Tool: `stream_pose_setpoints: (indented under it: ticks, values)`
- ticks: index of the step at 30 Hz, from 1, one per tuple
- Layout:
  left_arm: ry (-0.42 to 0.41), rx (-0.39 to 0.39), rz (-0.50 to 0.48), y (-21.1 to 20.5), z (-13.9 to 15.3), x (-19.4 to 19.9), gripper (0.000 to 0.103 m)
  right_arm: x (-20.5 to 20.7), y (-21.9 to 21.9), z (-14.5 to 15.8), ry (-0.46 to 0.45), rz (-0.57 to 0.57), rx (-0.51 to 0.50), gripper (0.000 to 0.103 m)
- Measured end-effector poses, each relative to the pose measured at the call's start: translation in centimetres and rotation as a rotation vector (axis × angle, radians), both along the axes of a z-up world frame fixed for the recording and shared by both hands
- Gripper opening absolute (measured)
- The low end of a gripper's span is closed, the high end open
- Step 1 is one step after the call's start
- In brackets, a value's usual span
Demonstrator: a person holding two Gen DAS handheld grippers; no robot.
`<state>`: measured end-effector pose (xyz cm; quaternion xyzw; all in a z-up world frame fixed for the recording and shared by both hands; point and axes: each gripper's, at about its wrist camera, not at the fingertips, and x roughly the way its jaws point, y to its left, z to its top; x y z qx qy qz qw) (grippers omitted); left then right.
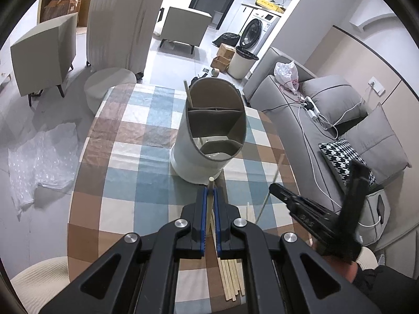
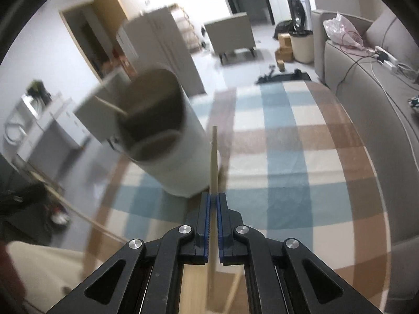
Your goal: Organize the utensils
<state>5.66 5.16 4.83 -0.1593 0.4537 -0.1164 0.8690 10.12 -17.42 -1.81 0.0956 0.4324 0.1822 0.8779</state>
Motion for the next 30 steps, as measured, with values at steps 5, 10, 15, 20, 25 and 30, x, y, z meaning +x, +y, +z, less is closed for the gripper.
stream_pose_setpoints:
  ticks: [5,10,15,20,25,30]
  values:
    - [-0.005,0.011,0.005,-0.5,0.4,-0.8,0.001,-1.4,-0.5,1.6,-0.035,-0.007,0.045,0.0]
    - [-0.029,0.023,-0.002,-0.9,0.7,-1.3,0.001,-2.0,-1.2,2.0,-0.017,0.013,0.057,0.0]
    - [-0.009,0.038,-0.009,-0.9,-0.2,-1.2,0.001,-0.9,-1.6,-0.8,0.14,0.014,0.024,0.003]
    - [0.002,0.04,-0.005,-0.7,-0.5,-0.8,0.001,0.1,-1.0,-6.0,0.344,0.024,-0.118,0.003]
    - [0.016,0.032,-0.005,-0.4,-0.6,-0.4,0.001,1.3,0.2,-8.4,0.405,0.039,-0.192,0.019]
    - [0.027,0.01,0.013,0.4,-0.6,-0.2,0.001,2.5,2.3,-8.9,0.424,0.078,-0.31,0.041]
